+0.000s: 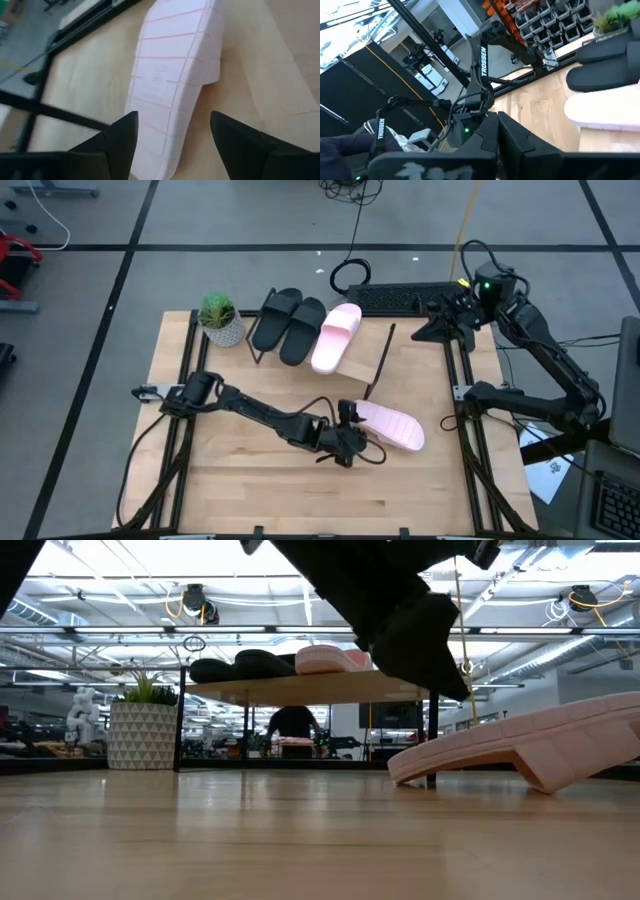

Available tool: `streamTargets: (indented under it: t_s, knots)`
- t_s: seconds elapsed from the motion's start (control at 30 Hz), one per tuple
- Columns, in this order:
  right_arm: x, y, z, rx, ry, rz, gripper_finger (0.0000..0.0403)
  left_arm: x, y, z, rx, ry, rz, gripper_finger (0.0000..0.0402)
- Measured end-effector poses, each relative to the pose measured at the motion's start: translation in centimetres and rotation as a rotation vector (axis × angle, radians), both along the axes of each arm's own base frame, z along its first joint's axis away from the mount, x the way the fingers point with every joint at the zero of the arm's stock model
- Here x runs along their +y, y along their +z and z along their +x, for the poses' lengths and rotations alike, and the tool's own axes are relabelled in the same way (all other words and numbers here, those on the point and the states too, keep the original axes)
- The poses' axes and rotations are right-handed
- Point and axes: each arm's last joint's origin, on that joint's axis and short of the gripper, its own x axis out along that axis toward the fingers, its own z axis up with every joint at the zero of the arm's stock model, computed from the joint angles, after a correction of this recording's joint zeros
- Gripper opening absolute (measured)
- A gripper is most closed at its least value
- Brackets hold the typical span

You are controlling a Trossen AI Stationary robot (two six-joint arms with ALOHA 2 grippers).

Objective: Pick and place slides into the shelf
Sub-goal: Put the pink slipper on the shelf

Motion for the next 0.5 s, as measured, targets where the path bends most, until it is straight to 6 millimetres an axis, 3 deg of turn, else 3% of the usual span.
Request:
streamTargets:
  t_s: [0.33, 0.5]
  knots:
    - [-0.4, 0.0, 0.4, -0.009, -0.001, -0.013, 0.0, 0.0, -1.1, 0.1, 0.056, -0.064, 0.029, 0.0251]
    - [-0.9, -0.2, 0.7, -0.002, 0.0, -0.007, 0.0, 0.1, -2.9, 0.5, 0.093, -0.091, 0.054, 0.0251]
